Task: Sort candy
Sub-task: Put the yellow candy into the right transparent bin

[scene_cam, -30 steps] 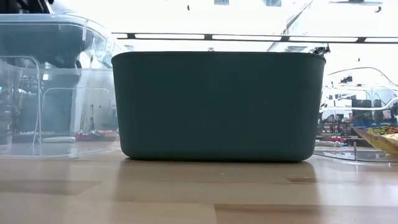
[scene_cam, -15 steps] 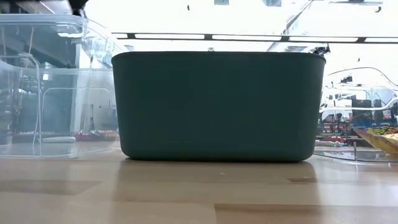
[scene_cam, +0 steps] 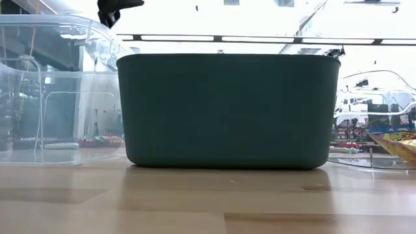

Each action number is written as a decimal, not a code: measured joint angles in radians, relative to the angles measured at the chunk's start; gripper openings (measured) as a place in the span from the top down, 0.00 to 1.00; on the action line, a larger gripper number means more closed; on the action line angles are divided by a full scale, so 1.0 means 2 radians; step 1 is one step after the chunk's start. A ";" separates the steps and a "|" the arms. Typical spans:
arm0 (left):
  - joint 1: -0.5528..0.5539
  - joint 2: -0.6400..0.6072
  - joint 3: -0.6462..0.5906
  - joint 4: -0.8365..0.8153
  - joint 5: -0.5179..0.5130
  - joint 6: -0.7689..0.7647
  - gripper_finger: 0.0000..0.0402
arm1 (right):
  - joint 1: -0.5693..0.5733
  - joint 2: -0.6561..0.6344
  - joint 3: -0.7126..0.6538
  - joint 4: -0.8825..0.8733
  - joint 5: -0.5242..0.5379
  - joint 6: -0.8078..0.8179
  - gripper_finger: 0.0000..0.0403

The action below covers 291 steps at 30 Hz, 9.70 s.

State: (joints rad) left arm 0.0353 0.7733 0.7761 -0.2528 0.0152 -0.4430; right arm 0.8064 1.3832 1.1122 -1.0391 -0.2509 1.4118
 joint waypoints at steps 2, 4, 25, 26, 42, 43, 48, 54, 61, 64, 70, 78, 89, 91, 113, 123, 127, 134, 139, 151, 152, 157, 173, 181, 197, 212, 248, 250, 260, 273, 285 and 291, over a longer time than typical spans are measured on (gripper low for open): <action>0.000 0.007 0.000 0.004 -0.001 0.000 0.51 | 0.020 0.033 0.000 -0.003 0.010 0.015 0.47; 0.000 0.012 0.000 0.013 -0.001 0.000 0.51 | 0.031 0.065 0.000 -0.003 0.007 0.027 0.47; 0.000 0.016 0.000 0.048 0.000 -0.013 0.51 | 0.052 0.210 0.000 0.070 -0.056 0.038 0.49; 0.000 0.016 0.000 0.047 0.000 -0.013 0.51 | 0.052 0.210 0.000 0.070 -0.055 0.036 0.52; 0.000 0.016 0.000 0.047 0.000 -0.012 0.51 | 0.052 0.188 0.000 0.076 -0.050 0.025 0.99; 0.000 0.016 0.000 0.047 0.000 -0.012 0.51 | 0.052 0.180 0.000 0.070 -0.048 0.025 1.00; 0.000 0.016 0.000 0.047 0.000 -0.012 0.51 | 0.052 0.134 0.000 0.072 -0.027 0.058 1.00; 0.000 0.016 0.000 0.046 0.000 -0.012 0.51 | 0.064 0.138 -0.009 0.147 -0.020 0.142 0.91; 0.000 0.015 0.000 0.046 0.000 -0.012 0.51 | 0.082 0.164 -0.028 0.160 -0.020 0.210 0.59; 0.001 0.015 0.000 0.046 0.000 -0.012 0.51 | 0.082 0.177 -0.028 0.162 -0.020 0.207 0.48; 0.001 0.015 0.000 0.046 0.000 -0.012 0.51 | 0.082 0.213 -0.028 0.161 -0.021 0.207 0.42; 0.001 0.015 0.000 0.047 0.000 -0.012 0.51 | 0.082 0.217 -0.009 0.150 -0.025 0.178 0.67; 0.001 0.015 0.000 0.047 0.000 -0.057 0.51 | 0.078 0.098 0.059 0.107 0.043 0.027 0.98; 0.001 0.015 0.000 0.047 0.000 -0.046 0.51 | 0.069 0.060 0.060 0.094 0.088 0.002 0.98; 0.001 0.015 0.000 0.047 -0.003 -0.039 0.51 | -0.080 -0.047 0.058 -0.193 0.260 -0.022 0.74; 0.001 0.015 0.000 0.047 -0.002 -0.038 0.51 | -0.084 -0.065 -0.002 -0.162 0.237 -0.016 0.48; 0.001 0.015 0.000 0.047 -0.007 -0.037 0.51 | -0.112 -0.103 -0.058 -0.049 0.233 -0.031 0.48; 0.004 0.023 0.000 0.071 -0.116 -0.007 0.51 | -0.253 -0.189 -0.113 0.181 0.312 -0.160 0.48; 0.032 0.065 0.022 0.067 -0.113 -0.003 0.51 | -0.376 -0.213 -0.141 0.344 0.255 -0.274 0.48; 0.227 0.241 0.162 -0.383 -0.210 0.001 0.51 | -0.520 -0.134 -0.146 0.467 0.071 -0.335 0.48; 0.248 0.250 0.152 -0.376 -0.216 0.011 0.51 | -0.523 -0.128 -0.146 0.468 0.068 -0.334 0.48; 0.334 0.291 0.099 -0.286 -0.199 0.011 0.51 | -0.535 -0.105 -0.146 0.480 0.067 -0.289 0.48; 0.435 0.386 0.026 -0.114 -0.175 -0.079 0.51 | -0.541 -0.099 -0.146 0.511 0.094 -0.265 0.48; 0.436 0.433 0.026 -0.107 -0.180 -0.116 0.51 | -0.541 -0.099 -0.146 0.511 0.082 -0.280 0.48; 0.429 0.332 0.027 -0.105 -0.143 -0.050 1.00 | -0.541 -0.101 -0.146 0.515 0.022 -0.308 0.48; 0.117 0.147 0.027 0.006 -0.084 0.020 1.00 | -0.541 -0.223 -0.145 0.527 -0.006 -0.350 0.48; -0.061 0.717 0.468 0.213 0.001 0.305 0.92 | -0.541 -0.241 -0.104 0.615 0.073 -0.369 0.48; -0.064 0.721 0.468 0.211 0.001 0.306 0.87 | -0.541 -0.241 -0.104 0.615 0.073 -0.370 0.48; -0.063 0.680 0.469 0.099 -0.045 0.289 0.55 | -0.541 -0.259 -0.104 0.606 0.043 -0.396 0.48; -0.023 0.406 0.363 -0.145 -0.183 0.130 0.50 | -0.520 -0.344 -0.104 0.423 0.007 -0.365 0.48; -0.074 0.159 0.058 0.046 -0.222 -0.056 0.50 | -0.314 -0.277 -0.105 0.269 -0.006 -0.206 0.48; -0.098 0.144 0.034 0.046 -0.268 -0.073 0.50 | -0.127 -0.212 -0.105 0.171 0.031 -0.034 0.48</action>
State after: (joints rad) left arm -0.1616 1.0615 0.8436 -0.1600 -0.5210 -0.5888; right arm 0.5533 0.9592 0.9020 -0.6973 -0.1897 1.3431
